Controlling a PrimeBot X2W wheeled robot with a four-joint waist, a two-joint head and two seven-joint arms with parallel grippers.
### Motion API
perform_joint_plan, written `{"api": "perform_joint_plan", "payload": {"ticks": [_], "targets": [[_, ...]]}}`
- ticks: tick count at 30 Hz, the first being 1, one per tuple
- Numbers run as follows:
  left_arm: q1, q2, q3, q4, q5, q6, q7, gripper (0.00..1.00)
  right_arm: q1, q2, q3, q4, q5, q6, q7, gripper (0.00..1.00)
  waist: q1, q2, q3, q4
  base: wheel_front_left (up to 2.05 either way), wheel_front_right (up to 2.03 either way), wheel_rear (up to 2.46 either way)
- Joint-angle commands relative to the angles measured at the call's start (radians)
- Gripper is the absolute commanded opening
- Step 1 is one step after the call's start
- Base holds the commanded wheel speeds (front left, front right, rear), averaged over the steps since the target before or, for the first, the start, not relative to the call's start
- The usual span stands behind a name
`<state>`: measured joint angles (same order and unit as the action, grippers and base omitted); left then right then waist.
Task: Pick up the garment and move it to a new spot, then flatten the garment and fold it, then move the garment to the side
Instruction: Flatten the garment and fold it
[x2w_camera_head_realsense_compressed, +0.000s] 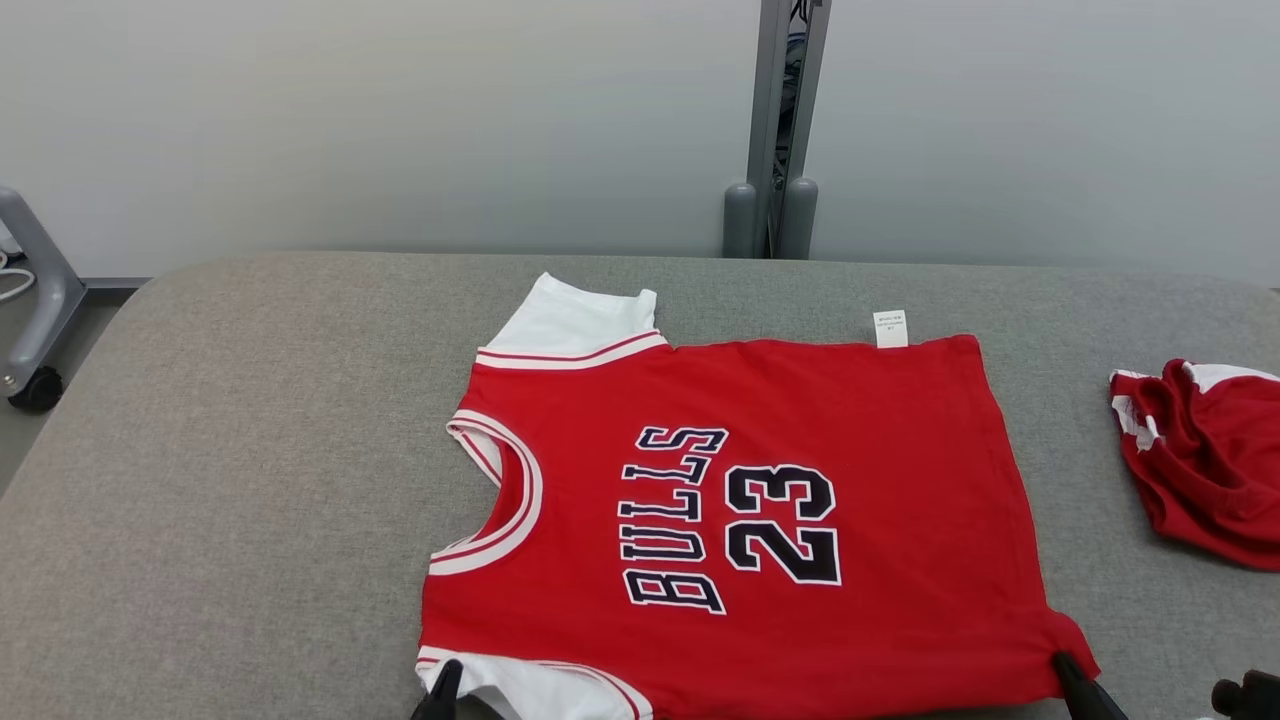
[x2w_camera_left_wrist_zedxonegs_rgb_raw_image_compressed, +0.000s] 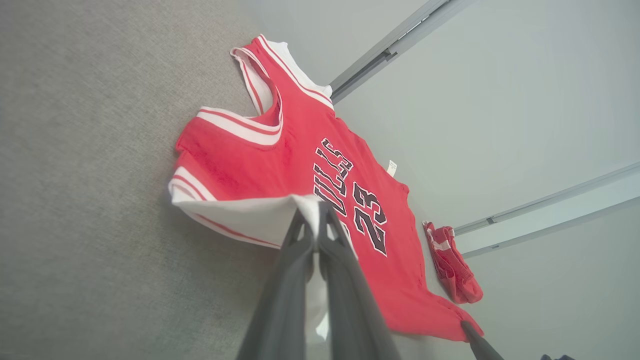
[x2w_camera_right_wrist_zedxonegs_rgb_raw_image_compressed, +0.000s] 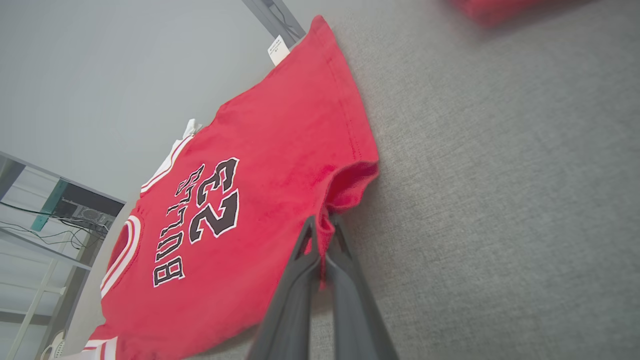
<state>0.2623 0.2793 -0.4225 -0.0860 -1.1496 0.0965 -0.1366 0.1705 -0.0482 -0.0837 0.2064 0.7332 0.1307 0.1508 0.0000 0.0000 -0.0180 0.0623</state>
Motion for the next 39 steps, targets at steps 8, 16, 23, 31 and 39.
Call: {"api": "perform_joint_plan", "payload": {"ticks": [8, 16, 23, 31, 39], "targets": [[-0.165, -0.060, 0.033, 0.144, -0.042, -0.014, 0.006, 0.00, -0.147, -0.005, -0.001, 0.138, -0.015, 0.000, 0.034, 0.00, 0.0000, 0.0000, -0.006, 0.002, 0.00, 0.00, 0.00], [-0.329, -0.097, -0.027, 0.322, 0.012, -0.046, 0.034, 0.00, -0.269, -0.005, -0.009, 0.270, -0.065, 0.000, 0.051, 0.00, 0.0000, 0.0000, 0.007, -0.004, 0.00, 0.00, 0.00], [-0.453, -0.124, -0.060, 0.473, 0.041, -0.079, 0.049, 0.00, -0.365, -0.006, -0.004, 0.375, -0.097, 0.000, 0.044, 0.00, 0.0000, 0.0000, 0.033, -0.022, 0.00, 0.00, 0.00], [-0.588, -0.155, -0.058, 0.642, 0.051, -0.109, 0.040, 0.00, -0.479, -0.006, 0.008, 0.492, -0.127, 0.000, 0.042, 0.00, 0.0000, 0.0000, 0.079, -0.035, 0.00, 0.00, 0.00], [-0.700, -0.182, -0.048, 0.780, 0.052, -0.140, -0.001, 0.00, -0.564, -0.005, 0.044, 0.584, -0.130, 0.000, 0.025, 0.00, 0.0000, 0.0000, 0.111, -0.042, 0.00, 0.00, 0.00]]}}
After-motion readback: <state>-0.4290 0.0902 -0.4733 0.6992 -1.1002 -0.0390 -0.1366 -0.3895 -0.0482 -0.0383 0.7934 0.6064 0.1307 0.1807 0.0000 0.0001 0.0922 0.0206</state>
